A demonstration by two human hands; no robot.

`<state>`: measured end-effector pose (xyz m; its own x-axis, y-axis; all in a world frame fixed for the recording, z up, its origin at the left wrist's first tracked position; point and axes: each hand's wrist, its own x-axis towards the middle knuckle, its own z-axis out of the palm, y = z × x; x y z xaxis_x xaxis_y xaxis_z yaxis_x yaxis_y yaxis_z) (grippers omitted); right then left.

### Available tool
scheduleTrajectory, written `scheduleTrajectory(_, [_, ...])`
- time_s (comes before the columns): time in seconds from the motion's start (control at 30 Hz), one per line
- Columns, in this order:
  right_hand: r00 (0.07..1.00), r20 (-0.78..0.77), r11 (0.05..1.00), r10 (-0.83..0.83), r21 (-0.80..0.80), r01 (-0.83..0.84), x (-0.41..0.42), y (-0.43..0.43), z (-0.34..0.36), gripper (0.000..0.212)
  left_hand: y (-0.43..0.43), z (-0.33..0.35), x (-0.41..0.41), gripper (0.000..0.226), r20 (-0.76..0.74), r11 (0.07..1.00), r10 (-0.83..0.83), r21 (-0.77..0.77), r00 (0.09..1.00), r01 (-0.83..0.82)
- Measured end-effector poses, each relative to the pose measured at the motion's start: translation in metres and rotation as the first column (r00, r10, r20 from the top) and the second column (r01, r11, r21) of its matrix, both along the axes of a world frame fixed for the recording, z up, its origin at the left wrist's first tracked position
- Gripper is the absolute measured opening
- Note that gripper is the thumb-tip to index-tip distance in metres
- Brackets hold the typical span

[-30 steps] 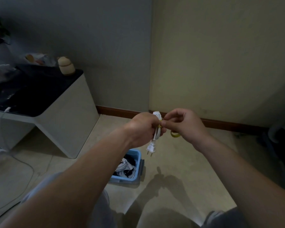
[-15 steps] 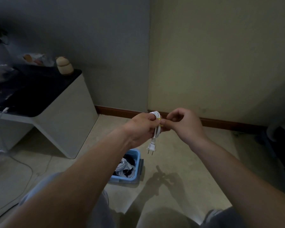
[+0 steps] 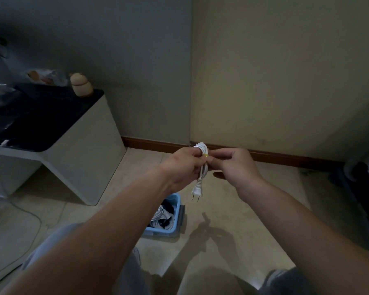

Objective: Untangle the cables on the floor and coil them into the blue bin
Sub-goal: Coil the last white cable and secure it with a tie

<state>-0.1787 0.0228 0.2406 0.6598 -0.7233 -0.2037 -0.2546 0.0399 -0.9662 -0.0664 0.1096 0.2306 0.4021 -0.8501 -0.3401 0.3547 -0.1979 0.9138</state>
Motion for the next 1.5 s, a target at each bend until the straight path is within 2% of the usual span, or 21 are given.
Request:
scheduleTrajectory(0.17, [0.999,0.028,0.993,0.017,0.120,-0.021,-0.001,0.002,0.004,0.018,0.003,0.004,-0.001,0.036,0.030,1.000,-0.004,0.020,1.000,0.003])
scheduleTrajectory(0.3, [0.996,0.064,0.978,0.069,0.195,-0.080,-0.003,-0.004,0.008,0.016,0.006,0.005,0.004,0.035,0.028,0.999,-0.041,0.019,0.999,0.041])
scheduleTrajectory(0.67, [0.970,0.160,0.932,0.181,0.287,-0.221,-0.008,-0.008,0.016,0.010,0.014,0.016,0.011,0.021,-0.042,0.998,-0.055,0.001,0.998,0.055])
scheduleTrajectory(0.8, [0.977,0.156,0.915,0.145,0.356,-0.192,-0.008,-0.009,0.016,0.009,0.015,0.015,0.009,0.017,0.021,0.996,-0.088,-0.004,0.996,0.088])
scheduleTrajectory(0.93, [0.979,0.163,0.875,0.124,0.448,-0.185,-0.011,-0.014,0.017,0.013,0.017,0.018,0.002,0.023,0.124,0.993,-0.112,-0.012,0.986,0.115])
scheduleTrajectory(1.1, [0.978,0.105,0.886,0.179,0.414,-0.207,-0.010,-0.014,0.012,0.010,0.018,0.018,-0.005,0.024,0.286,0.991,-0.135,0.053,0.949,0.125])
scheduleTrajectory(1.23, [0.981,0.106,0.908,0.164,0.373,-0.192,-0.004,-0.015,0.009,0.011,0.018,0.021,-0.009,0.023,0.335,0.990,-0.135,0.077,0.932,0.115])
scheduleTrajectory(1.33, [0.983,0.084,0.937,0.163,0.298,-0.180,-0.001,-0.015,0.008,0.010,0.014,0.018,-0.013,0.031,0.343,0.996,-0.054,0.082,0.938,0.028])
scheduleTrajectory(1.43, [0.986,0.060,0.962,0.155,0.220,-0.164,-0.002,-0.017,0.007,0.011,0.008,0.010,-0.013,0.022,0.372,0.991,0.026,0.115,0.928,-0.074])
scheduleTrajectory(1.5, [0.986,0.046,0.970,0.161,0.178,-0.167,-0.003,-0.020,0.008,0.013,0.006,0.006,-0.012,0.015,0.376,0.989,0.030,0.121,0.926,-0.081])
